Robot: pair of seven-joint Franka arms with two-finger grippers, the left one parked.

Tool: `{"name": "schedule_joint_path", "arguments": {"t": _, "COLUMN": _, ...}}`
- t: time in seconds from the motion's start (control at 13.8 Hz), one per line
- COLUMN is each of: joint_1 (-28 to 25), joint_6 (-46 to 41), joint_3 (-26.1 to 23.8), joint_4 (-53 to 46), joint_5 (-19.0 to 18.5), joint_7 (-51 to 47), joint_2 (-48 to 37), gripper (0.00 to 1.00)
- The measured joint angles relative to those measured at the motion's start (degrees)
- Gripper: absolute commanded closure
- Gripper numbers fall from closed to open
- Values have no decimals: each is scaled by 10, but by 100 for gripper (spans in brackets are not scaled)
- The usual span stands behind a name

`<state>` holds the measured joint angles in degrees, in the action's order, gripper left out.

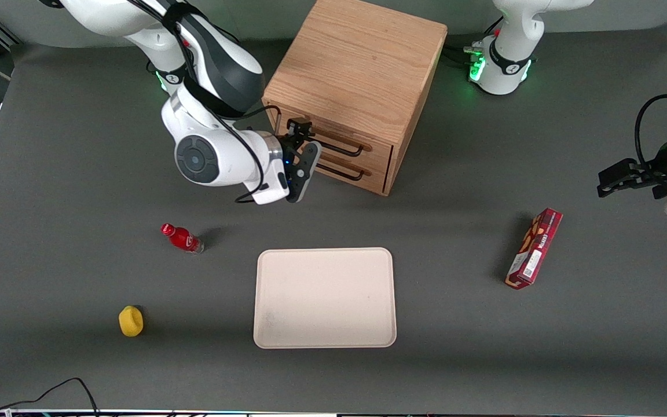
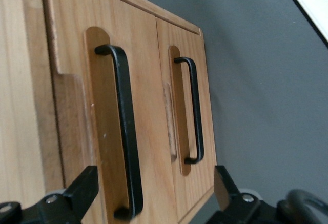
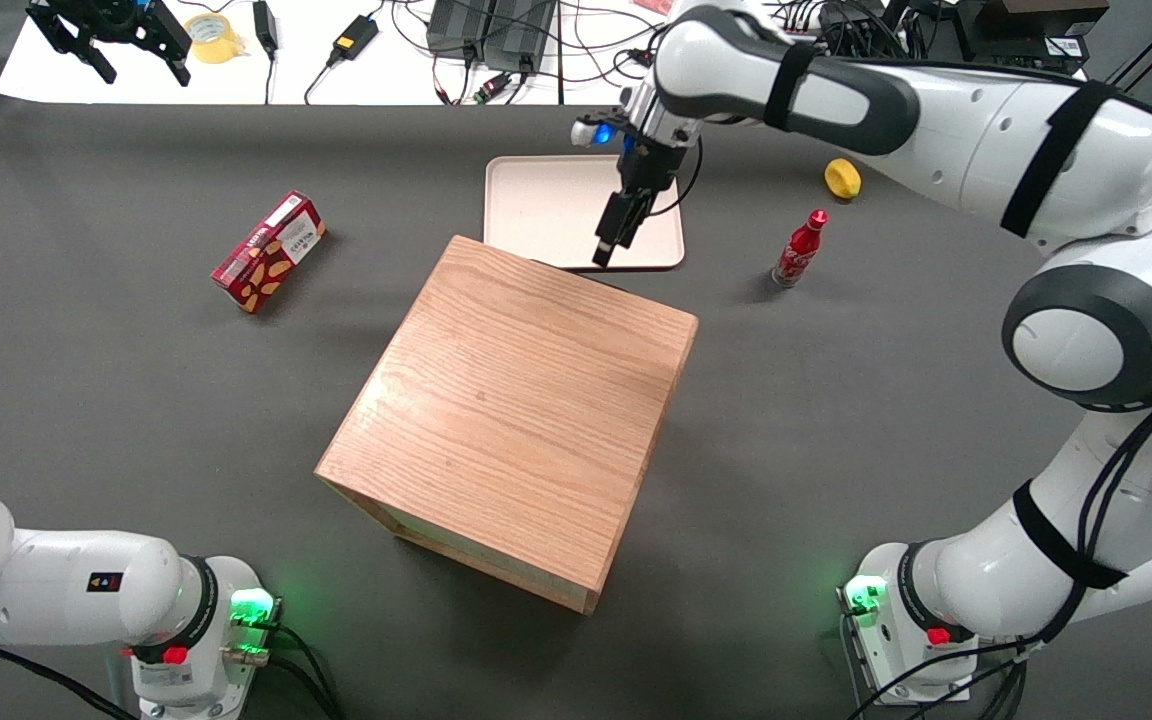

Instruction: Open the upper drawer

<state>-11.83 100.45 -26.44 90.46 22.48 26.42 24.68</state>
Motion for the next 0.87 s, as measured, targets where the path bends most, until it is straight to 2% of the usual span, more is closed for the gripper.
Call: {"name": "schedule_joint_path", "arguments": {"t": 0.87, "joint_1": -14, "joint_6": 80, "joint_3": -17, "joint_4": 19, "joint_5": -8, "joint_7": -20, "joint_2": 35, "gripper": 0}}
